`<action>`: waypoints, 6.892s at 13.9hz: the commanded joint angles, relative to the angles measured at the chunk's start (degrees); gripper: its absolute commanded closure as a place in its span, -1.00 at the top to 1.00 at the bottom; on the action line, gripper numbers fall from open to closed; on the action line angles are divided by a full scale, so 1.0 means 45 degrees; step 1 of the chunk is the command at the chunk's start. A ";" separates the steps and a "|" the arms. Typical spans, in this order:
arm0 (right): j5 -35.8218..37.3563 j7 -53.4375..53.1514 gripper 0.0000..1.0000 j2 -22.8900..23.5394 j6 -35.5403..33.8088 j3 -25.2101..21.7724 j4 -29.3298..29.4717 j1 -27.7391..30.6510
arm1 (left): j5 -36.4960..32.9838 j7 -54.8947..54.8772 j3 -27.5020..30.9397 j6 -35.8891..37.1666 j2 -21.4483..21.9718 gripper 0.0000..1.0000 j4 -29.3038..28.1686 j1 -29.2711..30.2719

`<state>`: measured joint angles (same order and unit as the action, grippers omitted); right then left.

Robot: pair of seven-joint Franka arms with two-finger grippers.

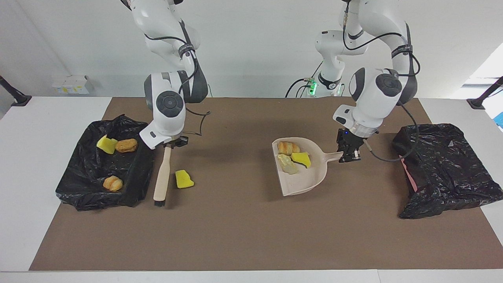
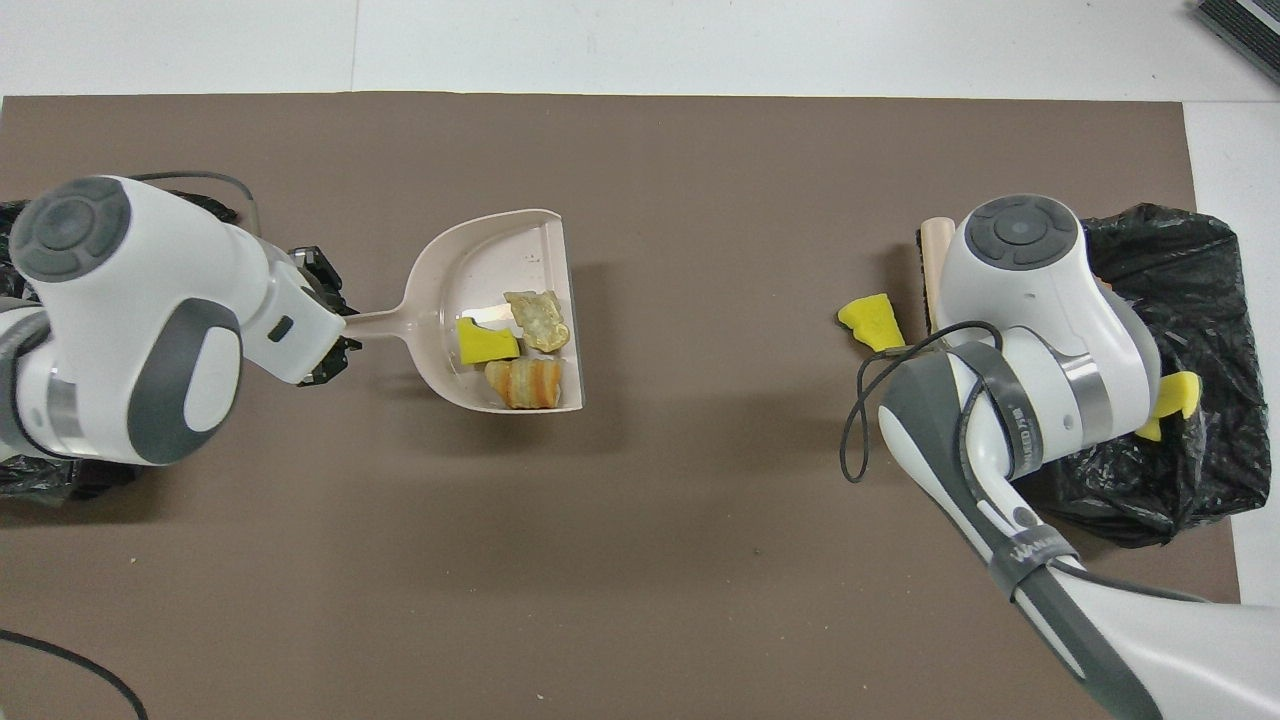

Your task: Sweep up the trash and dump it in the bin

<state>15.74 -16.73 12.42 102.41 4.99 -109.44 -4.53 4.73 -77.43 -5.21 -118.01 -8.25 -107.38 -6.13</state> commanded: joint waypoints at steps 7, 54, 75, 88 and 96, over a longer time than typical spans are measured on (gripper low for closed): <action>-0.1952 0.0632 -1.00 -0.0631 0.0992 0.0298 -0.1696 -0.0456 | 0.0433 -0.3983 -0.0054 0.3487 -0.1153 -1.00 0.3937 0.3626; -0.6684 -0.2493 -1.00 -0.1527 -0.0179 0.0200 -0.0052 -0.4560 | -0.4196 0.5506 -0.0113 -0.3093 -0.0354 -1.00 -0.2857 -0.3149; -0.6525 -0.4187 -1.00 -0.5808 0.1849 0.0337 -0.7321 -0.7213 | -0.2714 -0.0015 -0.0113 -0.0226 -0.1389 -1.00 0.1124 0.0363; -0.6915 -0.5110 -1.00 -0.3561 0.3121 0.0513 -0.5661 -0.8544 | -0.1422 -0.6386 -0.0152 0.2922 -0.1623 -1.00 0.4877 0.6358; -0.7346 -0.4993 -0.61 -0.3267 0.2809 0.0532 -0.5739 -0.8583 | -0.5065 -0.7327 0.0122 0.1229 -0.1936 -1.00 0.5543 0.8199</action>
<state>-17.53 -38.80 -2.98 116.20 7.03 -135.83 -43.22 -12.95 -109.74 -4.50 -109.73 -16.07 -83.85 30.20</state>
